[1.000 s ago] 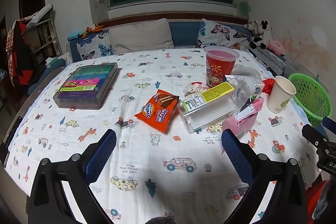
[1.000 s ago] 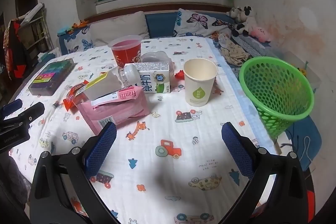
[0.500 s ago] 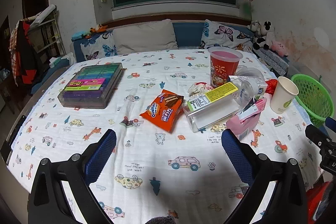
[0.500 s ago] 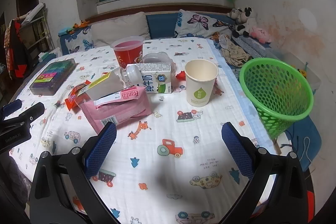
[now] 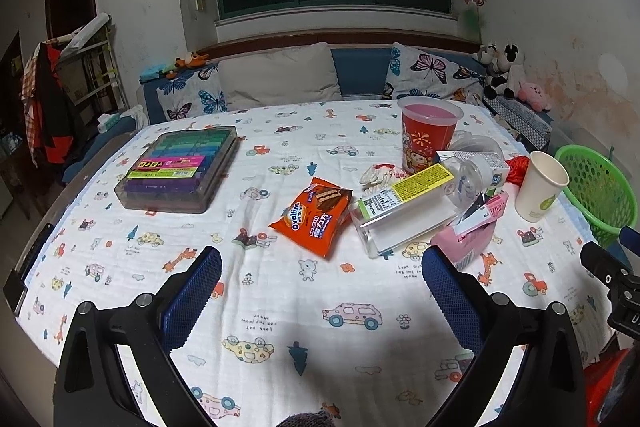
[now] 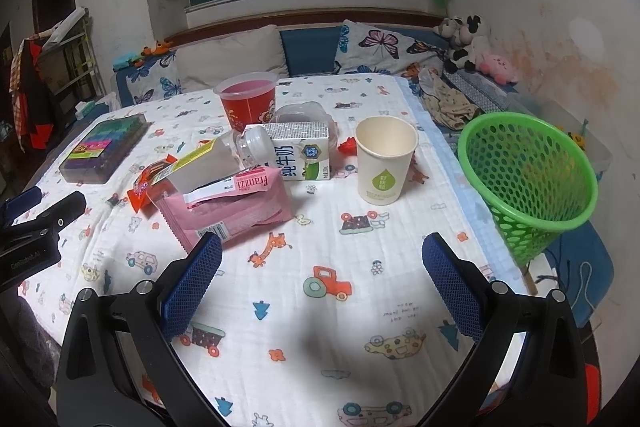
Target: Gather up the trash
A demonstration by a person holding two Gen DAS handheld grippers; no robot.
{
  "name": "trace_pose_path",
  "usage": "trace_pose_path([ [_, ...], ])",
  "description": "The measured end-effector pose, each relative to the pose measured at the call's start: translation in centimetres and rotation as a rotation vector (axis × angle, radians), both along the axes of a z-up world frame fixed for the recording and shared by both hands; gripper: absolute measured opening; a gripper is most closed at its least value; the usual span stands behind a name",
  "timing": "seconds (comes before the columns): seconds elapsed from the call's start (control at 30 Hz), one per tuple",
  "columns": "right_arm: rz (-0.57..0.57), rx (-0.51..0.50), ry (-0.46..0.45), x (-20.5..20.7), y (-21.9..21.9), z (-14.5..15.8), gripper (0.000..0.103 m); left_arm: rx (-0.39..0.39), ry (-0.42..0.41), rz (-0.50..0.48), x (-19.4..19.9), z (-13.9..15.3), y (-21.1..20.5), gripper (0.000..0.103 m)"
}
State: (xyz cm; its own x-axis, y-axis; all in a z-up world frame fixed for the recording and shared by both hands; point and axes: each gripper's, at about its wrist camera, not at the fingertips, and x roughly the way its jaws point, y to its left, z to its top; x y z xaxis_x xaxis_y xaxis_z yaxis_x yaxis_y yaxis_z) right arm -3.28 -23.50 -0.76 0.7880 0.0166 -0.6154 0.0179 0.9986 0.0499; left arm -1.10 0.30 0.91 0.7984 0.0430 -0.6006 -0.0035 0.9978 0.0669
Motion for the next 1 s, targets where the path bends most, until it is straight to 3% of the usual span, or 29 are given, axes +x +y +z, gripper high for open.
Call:
trace_pose_path([
  [1.0,-0.009,0.006,0.005,0.32,-0.25,-0.05,0.099,0.008,-0.013,0.023,0.19,-0.09,0.67,0.097],
])
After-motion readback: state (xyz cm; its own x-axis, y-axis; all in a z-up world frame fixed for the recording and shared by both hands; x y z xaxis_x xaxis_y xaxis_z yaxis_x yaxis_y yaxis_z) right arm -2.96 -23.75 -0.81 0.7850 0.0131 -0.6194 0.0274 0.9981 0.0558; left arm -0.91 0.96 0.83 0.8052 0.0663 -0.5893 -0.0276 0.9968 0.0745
